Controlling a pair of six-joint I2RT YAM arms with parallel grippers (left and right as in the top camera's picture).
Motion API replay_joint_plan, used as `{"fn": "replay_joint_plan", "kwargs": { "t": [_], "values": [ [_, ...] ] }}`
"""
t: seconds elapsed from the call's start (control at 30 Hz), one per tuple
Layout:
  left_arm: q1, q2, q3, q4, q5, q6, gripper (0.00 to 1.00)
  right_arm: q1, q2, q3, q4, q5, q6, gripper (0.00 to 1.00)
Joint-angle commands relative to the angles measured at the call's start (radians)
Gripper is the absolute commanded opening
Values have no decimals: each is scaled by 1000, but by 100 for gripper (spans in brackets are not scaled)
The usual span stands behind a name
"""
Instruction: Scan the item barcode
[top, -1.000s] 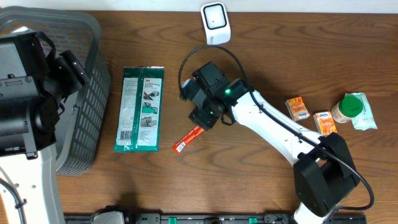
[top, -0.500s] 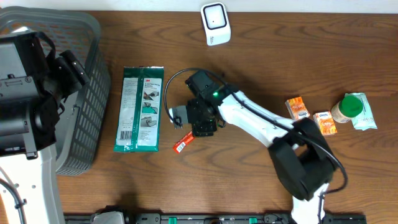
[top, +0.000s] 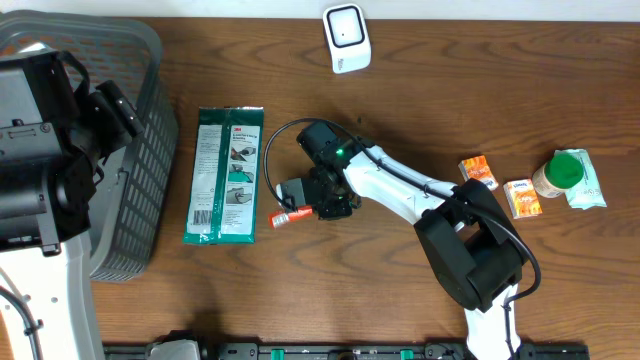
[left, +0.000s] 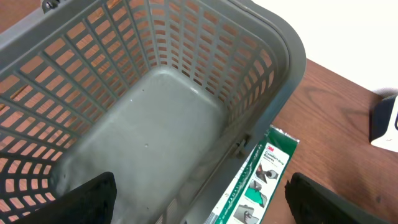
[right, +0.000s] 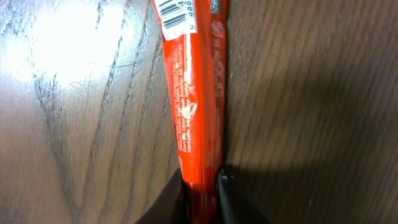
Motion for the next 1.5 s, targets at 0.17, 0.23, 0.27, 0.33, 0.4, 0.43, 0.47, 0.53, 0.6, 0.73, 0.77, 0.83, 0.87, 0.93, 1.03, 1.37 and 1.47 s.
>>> {"fn": "replay_joint_plan", "kwargs": {
  "t": [0.17,0.23,0.27,0.33,0.4,0.43,0.47,0.53,0.6,0.73,0.77,0.83,0.87,0.93,1.03,1.37,1.47],
  "values": [
    [4,-1,7,0,-9,-2,88,14,-65,-24,-32,27,87,1],
    [4,-1,7,0,-9,-2,88,15,-96,-24,-32,56,139,1],
    [4,-1,7,0,-9,-2,88,15,-108,-24,-32,85,177,1],
    [4,-1,7,0,-9,-2,88,13,-125,-24,-32,164,275,1],
    [4,-1,7,0,-9,-2,88,7,-126,-24,-31,241,389,1],
    [4,-1,7,0,-9,-2,88,5,-125,-24,-28,251,439,1],
    [4,-1,7,0,-9,-2,88,2,-120,-24,-21,250,492,1],
    [4,-1,7,0,-9,-2,88,2,-113,-24,-6,251,634,1],
    [4,-1,7,0,-9,-2,88,2,-111,-24,1,253,721,1],
    [4,-1,7,0,-9,-2,88,6,-111,-24,39,263,858,1],
    [4,-1,7,0,-9,-2,88,6,-111,-24,46,263,872,1],
    [4,-1,7,0,-9,-2,88,7,-111,-26,55,263,891,1],
    [4,-1,7,0,-9,-2,88,7,-111,-26,55,263,899,1],
    [4,-1,7,0,-9,-2,88,7,-111,-28,55,262,925,1],
    [4,-1,7,0,-9,-2,88,7,-111,-39,59,261,961,23],
    [4,-1,7,0,-9,-2,88,-10,-115,-52,44,243,979,77],
    [4,-1,7,0,-9,-2,88,-28,-112,-57,2,243,986,71]
  ]
}}
